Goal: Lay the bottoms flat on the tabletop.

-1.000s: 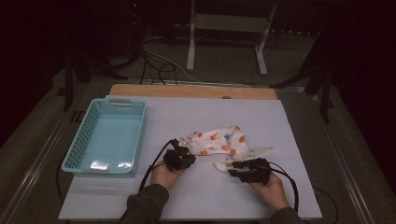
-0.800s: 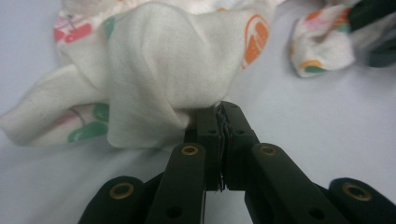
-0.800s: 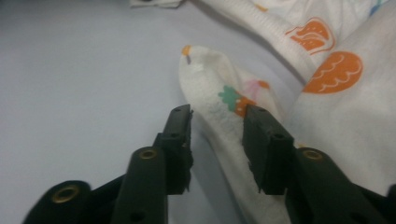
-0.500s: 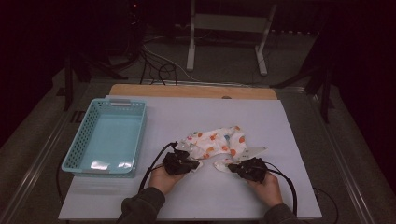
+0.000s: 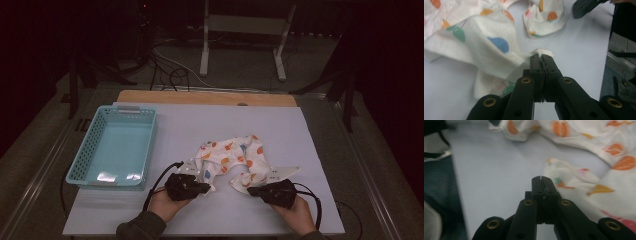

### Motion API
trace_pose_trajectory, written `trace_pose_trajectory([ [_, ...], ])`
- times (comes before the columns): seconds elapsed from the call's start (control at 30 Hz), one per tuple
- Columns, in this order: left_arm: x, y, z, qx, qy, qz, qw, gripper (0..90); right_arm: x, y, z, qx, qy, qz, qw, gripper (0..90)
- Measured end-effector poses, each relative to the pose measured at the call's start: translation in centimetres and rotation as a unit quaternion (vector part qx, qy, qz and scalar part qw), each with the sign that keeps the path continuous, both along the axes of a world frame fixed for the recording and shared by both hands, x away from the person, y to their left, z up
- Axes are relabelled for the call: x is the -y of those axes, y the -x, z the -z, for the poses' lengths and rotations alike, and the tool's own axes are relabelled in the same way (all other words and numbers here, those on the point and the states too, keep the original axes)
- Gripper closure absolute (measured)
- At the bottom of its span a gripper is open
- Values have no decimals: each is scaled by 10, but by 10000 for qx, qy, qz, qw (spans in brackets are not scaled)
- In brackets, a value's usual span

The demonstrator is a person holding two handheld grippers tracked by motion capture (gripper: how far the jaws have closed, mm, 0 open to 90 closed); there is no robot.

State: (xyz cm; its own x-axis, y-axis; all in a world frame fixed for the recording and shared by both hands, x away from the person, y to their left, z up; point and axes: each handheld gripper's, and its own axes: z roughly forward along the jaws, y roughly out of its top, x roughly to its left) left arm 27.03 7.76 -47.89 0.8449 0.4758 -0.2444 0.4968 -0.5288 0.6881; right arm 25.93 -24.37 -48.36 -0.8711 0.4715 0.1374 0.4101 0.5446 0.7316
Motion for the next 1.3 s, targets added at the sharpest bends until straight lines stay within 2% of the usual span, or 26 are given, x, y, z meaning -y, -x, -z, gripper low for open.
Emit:
trace_pose_trajectory([
  [0.13,-5,-1,3,-49,-32,-146,9999,858,0,6,-1,16,156,-67,9999,894],
  [0.17,-3,-3,2,-80,35,-171,9998,858,0,6,-1,41,215,-68,9997,862],
  [0.2,-1,-4,1,-74,59,-169,9998,798,-5,3,0,161,296,-34,9994,775],
  [0.3,11,-7,-5,15,60,-96,9999,717,-12,-5,4,116,306,20,9995,707],
  [0.4,23,-11,-6,-14,68,-30,10000,659,-18,-15,11,93,284,107,9995,638],
  [0.5,36,-17,3,-42,-120,-3,9999,617,-23,-23,18,54,376,111,9992,616],
  [0.57,41,-20,11,-31,-337,-45,9994,605,-25,-27,24,50,451,136,9989,615],
  [0.63,41,-24,18,-79,-464,-99,9988,598,-26,-29,28,-6,534,96,9985,617],
  [0.67,40,-26,21,-61,-571,-146,9982,598,-28,-29,30,-33,548,124,9984,637],
  [0.77,37,-29,28,4,-856,-280,9959,605,-28,-28,32,80,594,99,9982,751],
  [0.8,35,-29,29,46,-831,-313,9960,629,-28,-28,32,99,589,80,9982,789],
  [0.87,35,-29,28,146,-918,-376,9950,676,-28,-28,32,133,592,43,9981,862],
  [0.93,36,-28,29,321,-1030,-398,9934,756,-29,-28,32,87,578,-16,9983,874],
  [1.03,36,-29,29,266,-974,-354,9943,877,-27,-27,30,-56,421,-29,9991,878],
  [1.07,36,-28,28,261,-970,-299,9945,886,-26,-25,28,-51,367,-81,9993,878],
  [1.13,35,-27,25,115,-767,-219,9967,893,-25,-21,22,-26,272,-140,9995,878],
  [1.2,33,-25,18,74,-551,-165,9983,894,-22,-16,17,-63,152,-151,9998,878],
  [1.3,31,-21,6,14,-165,-87,9998,894,-18,-9,9,-36,129,-163,9998,878],
])
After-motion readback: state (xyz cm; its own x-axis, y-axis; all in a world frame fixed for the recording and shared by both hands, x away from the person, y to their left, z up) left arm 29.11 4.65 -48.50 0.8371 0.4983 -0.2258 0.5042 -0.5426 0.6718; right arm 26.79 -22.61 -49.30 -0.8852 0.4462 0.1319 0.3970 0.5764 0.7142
